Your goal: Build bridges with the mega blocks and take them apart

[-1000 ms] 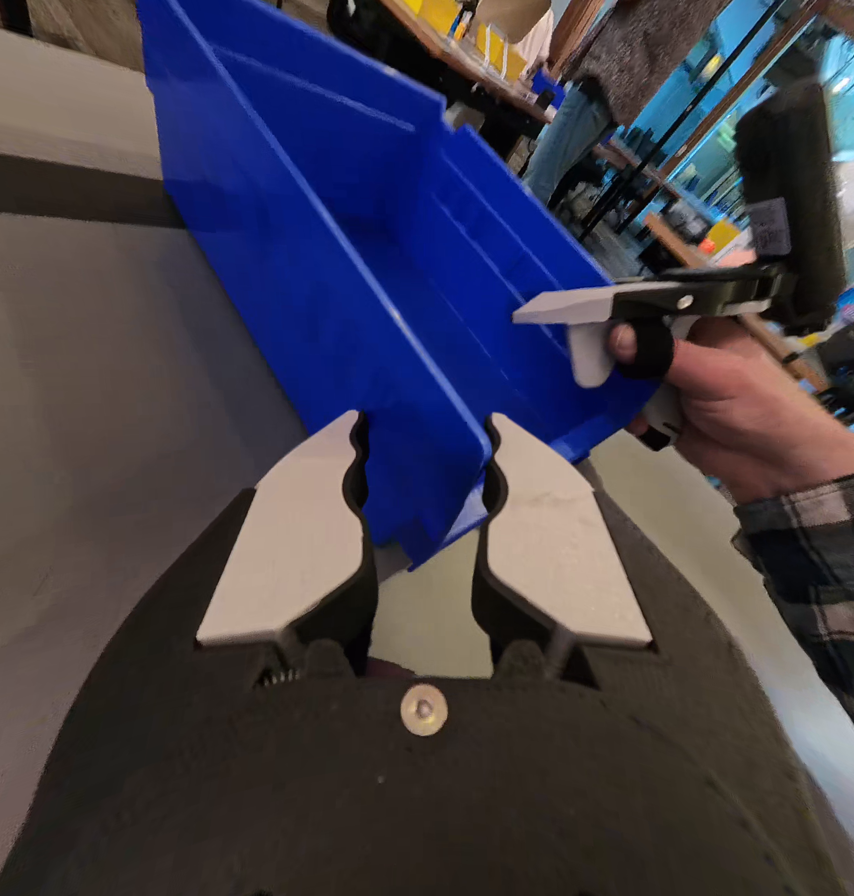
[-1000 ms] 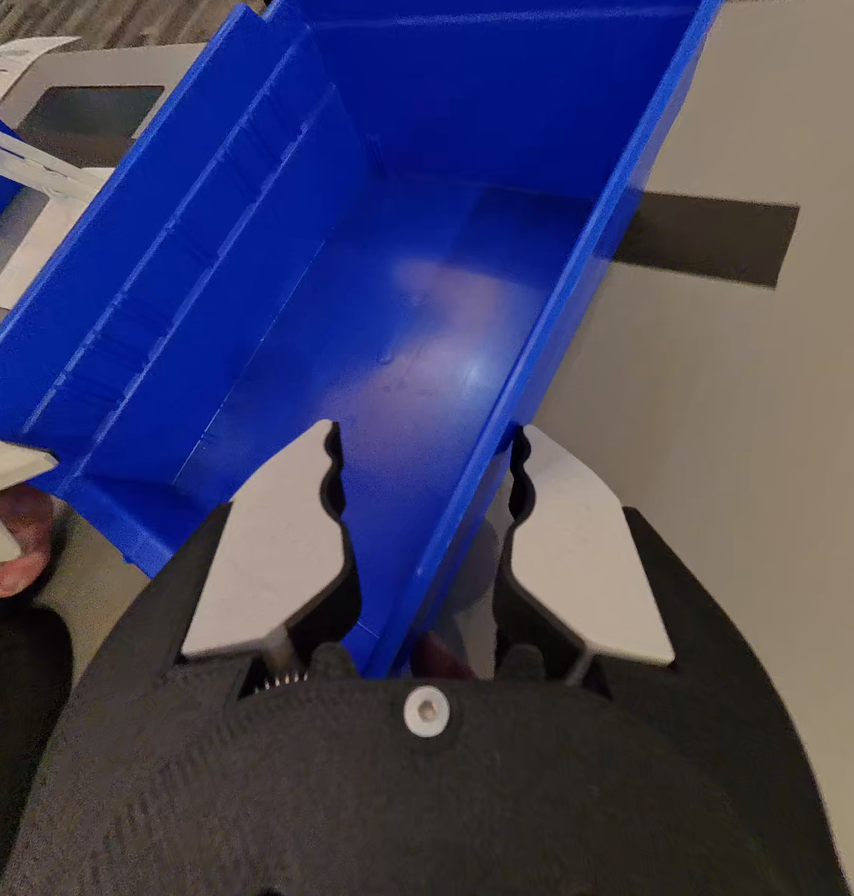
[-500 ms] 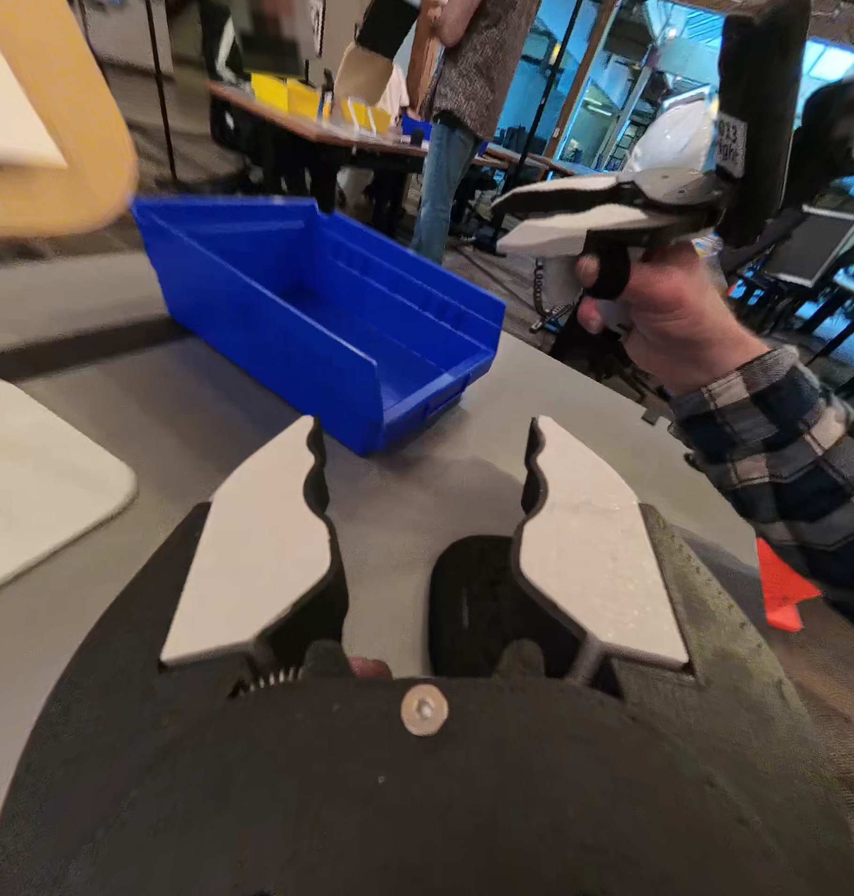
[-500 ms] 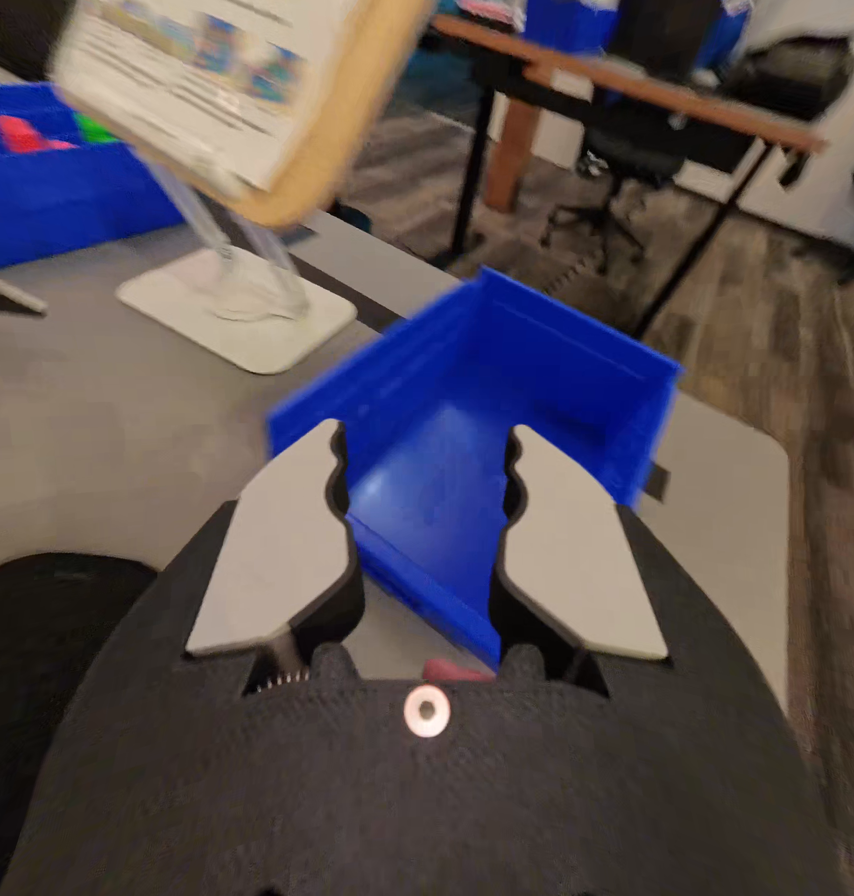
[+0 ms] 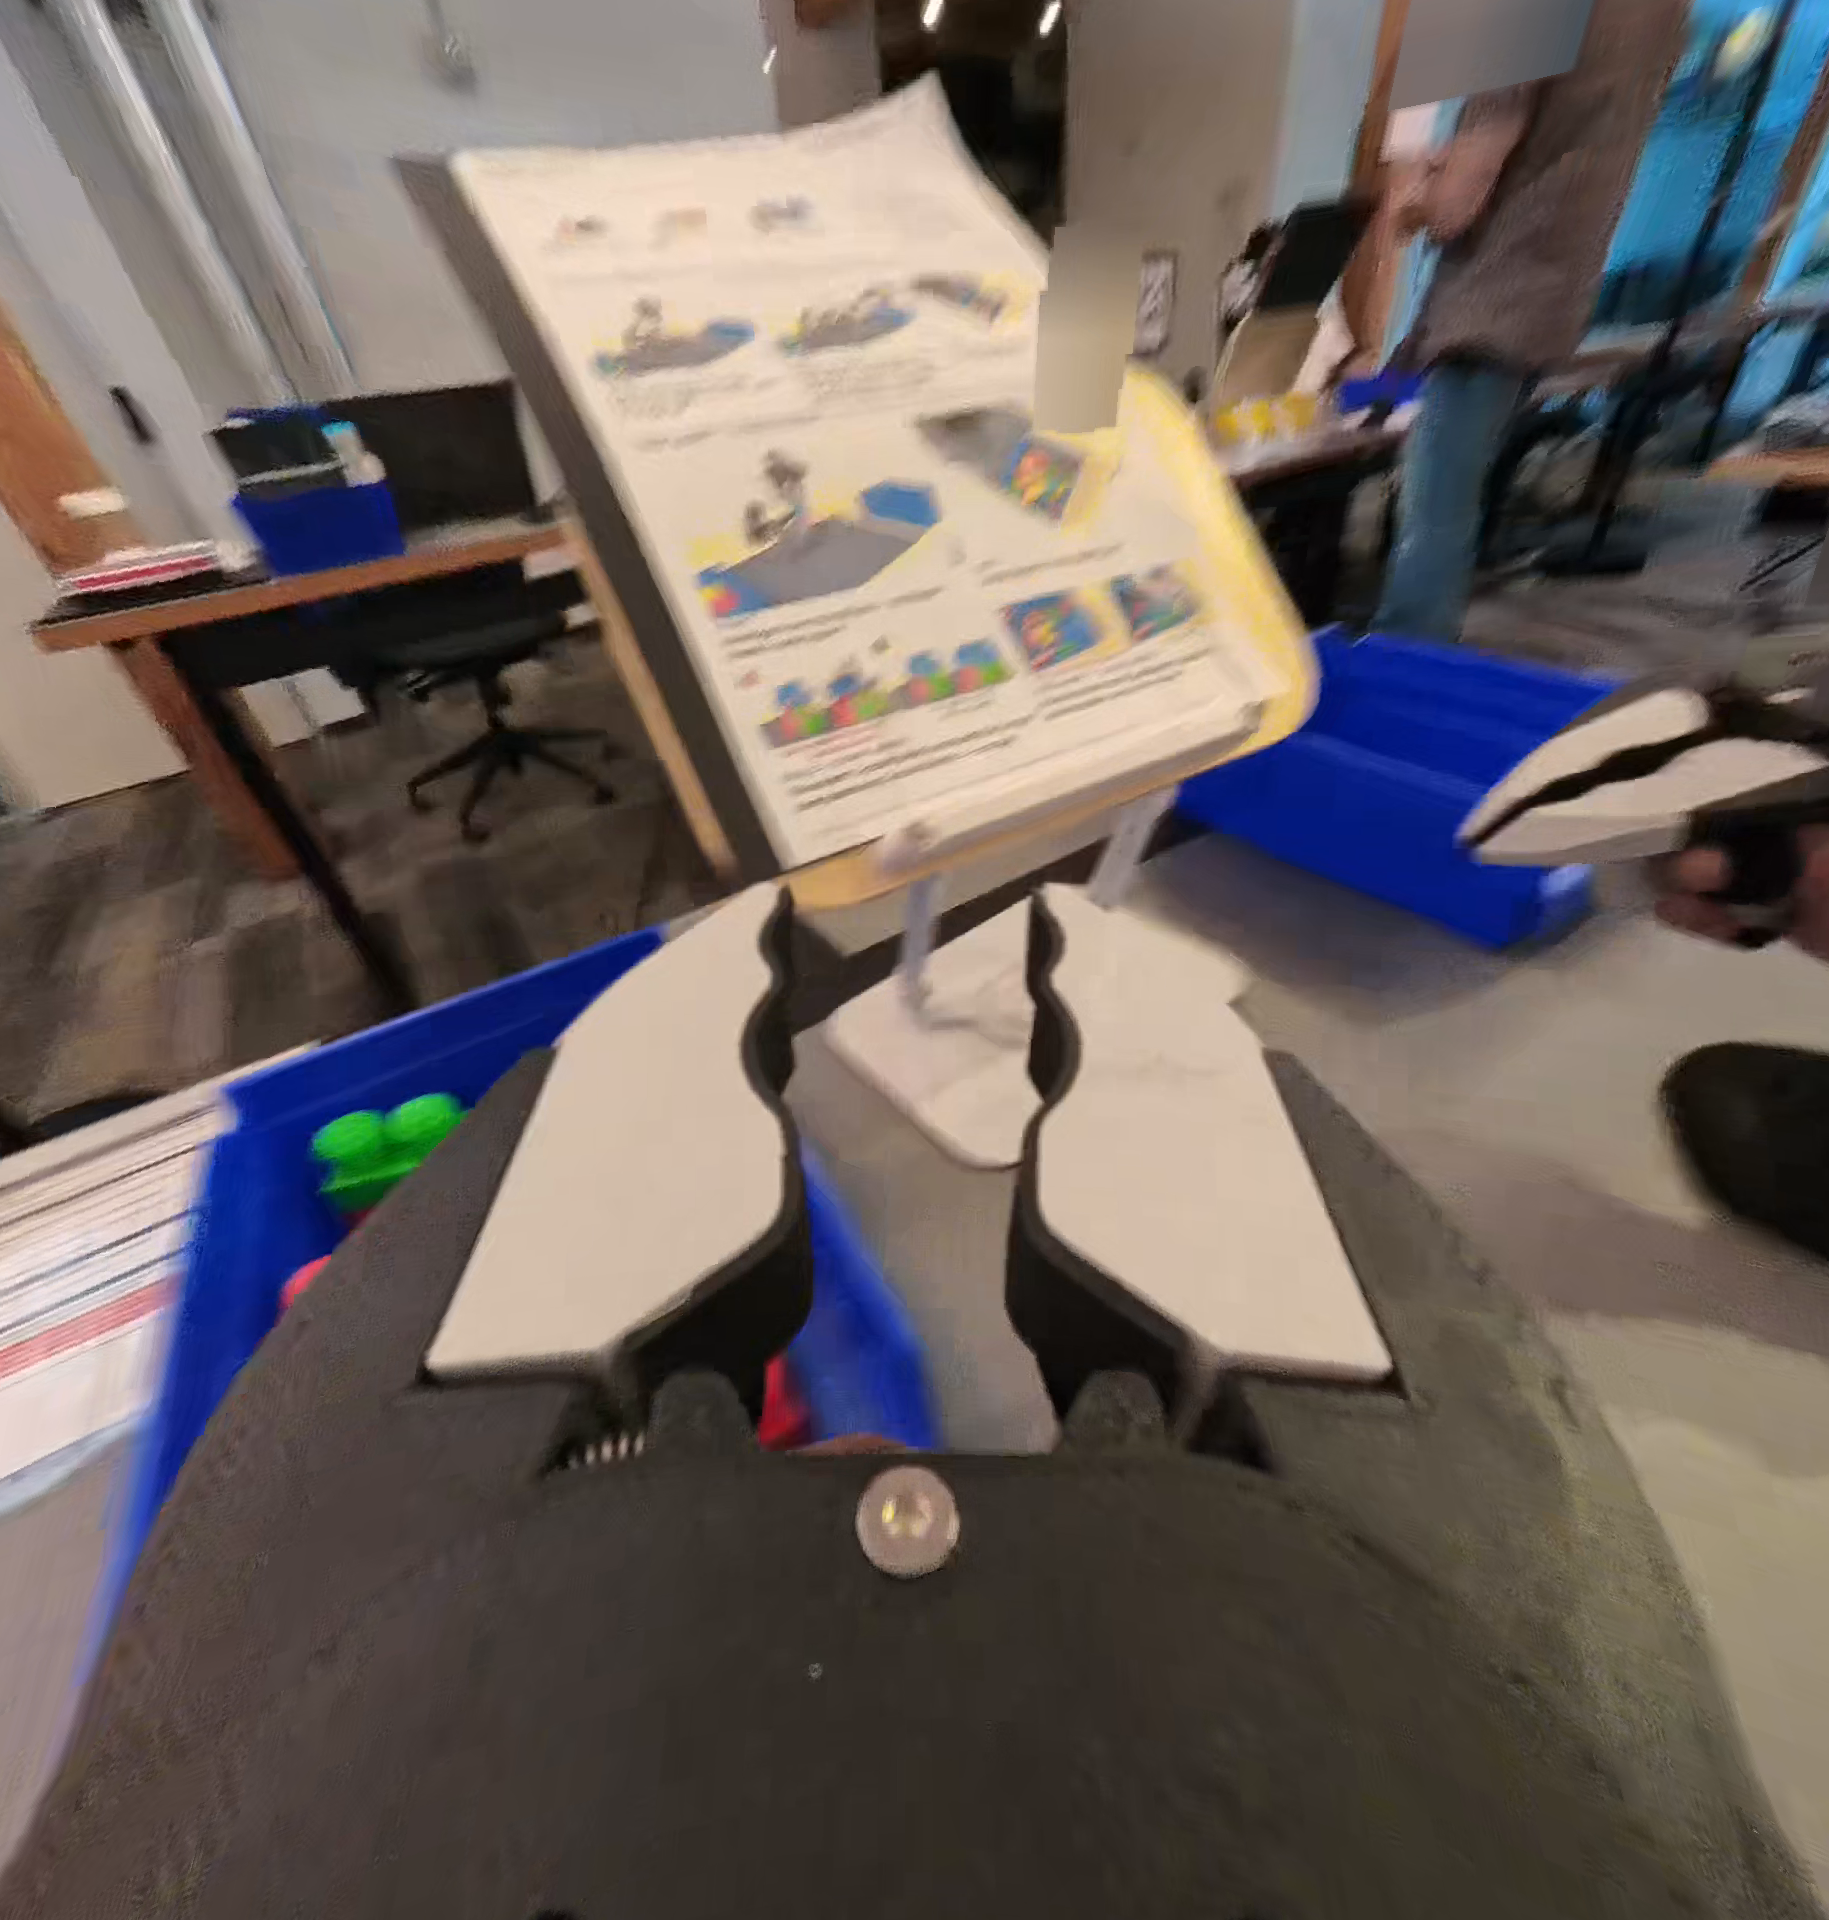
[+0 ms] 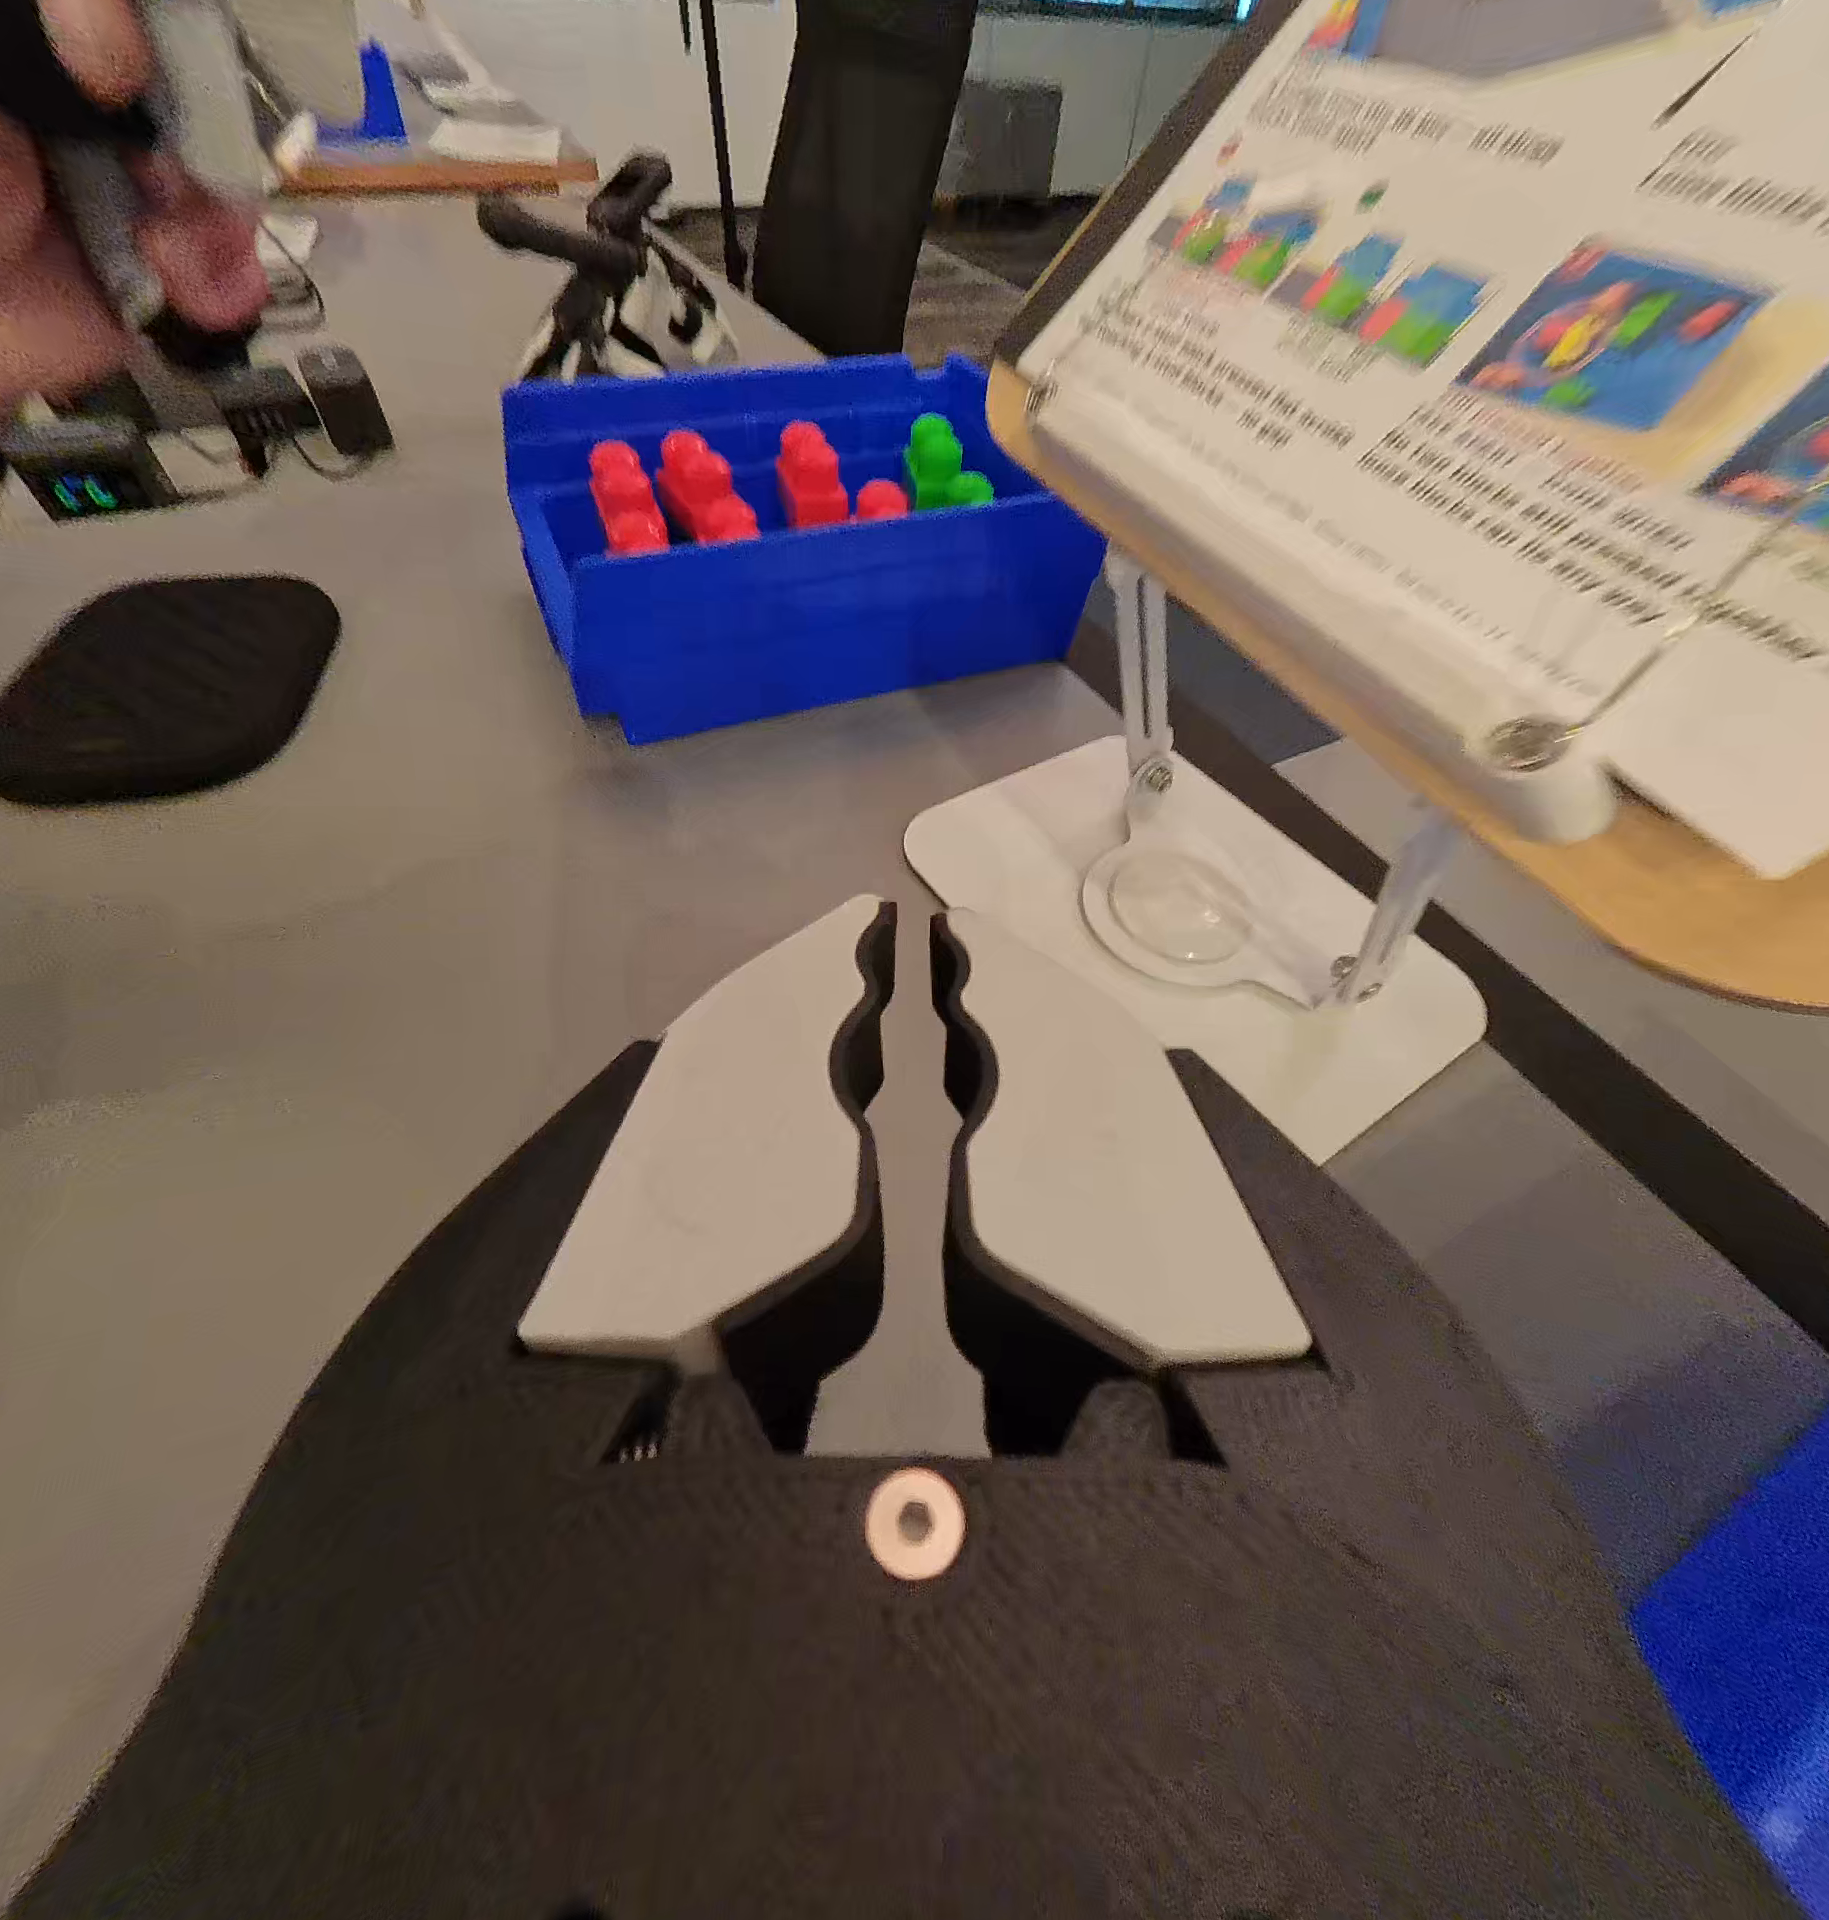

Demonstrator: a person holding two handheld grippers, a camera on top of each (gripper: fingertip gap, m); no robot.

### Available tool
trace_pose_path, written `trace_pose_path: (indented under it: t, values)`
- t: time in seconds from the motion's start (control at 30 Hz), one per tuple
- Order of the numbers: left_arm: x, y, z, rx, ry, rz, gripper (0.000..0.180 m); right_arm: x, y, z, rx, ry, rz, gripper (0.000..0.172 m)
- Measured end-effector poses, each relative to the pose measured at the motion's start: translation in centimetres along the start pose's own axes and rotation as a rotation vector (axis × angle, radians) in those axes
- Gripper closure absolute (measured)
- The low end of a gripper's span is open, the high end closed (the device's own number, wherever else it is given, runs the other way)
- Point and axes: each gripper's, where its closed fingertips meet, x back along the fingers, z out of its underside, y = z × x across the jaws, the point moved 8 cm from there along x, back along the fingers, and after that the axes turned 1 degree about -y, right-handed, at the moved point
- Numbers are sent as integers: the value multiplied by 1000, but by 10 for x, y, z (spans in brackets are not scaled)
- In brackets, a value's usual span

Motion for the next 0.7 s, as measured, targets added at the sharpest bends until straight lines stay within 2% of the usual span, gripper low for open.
trace_pose_path:
  t: [0.07,0.17,0.33,0.5,0.7]
  values:
    - [-4,37,7,-100,84,-42,135,-19,3,14,23,32,-16,165]
    - [-27,87,19,-267,268,-20,127,-37,8,36,57,77,-44,166]
    - [-86,153,53,-482,532,128,127,-45,11,59,87,75,-65,166]
    - [-138,197,80,-620,694,268,139,-47,5,69,34,83,-96,166]
    - [-174,219,120,-725,949,448,134,-45,-5,75,-52,73,-128,165]
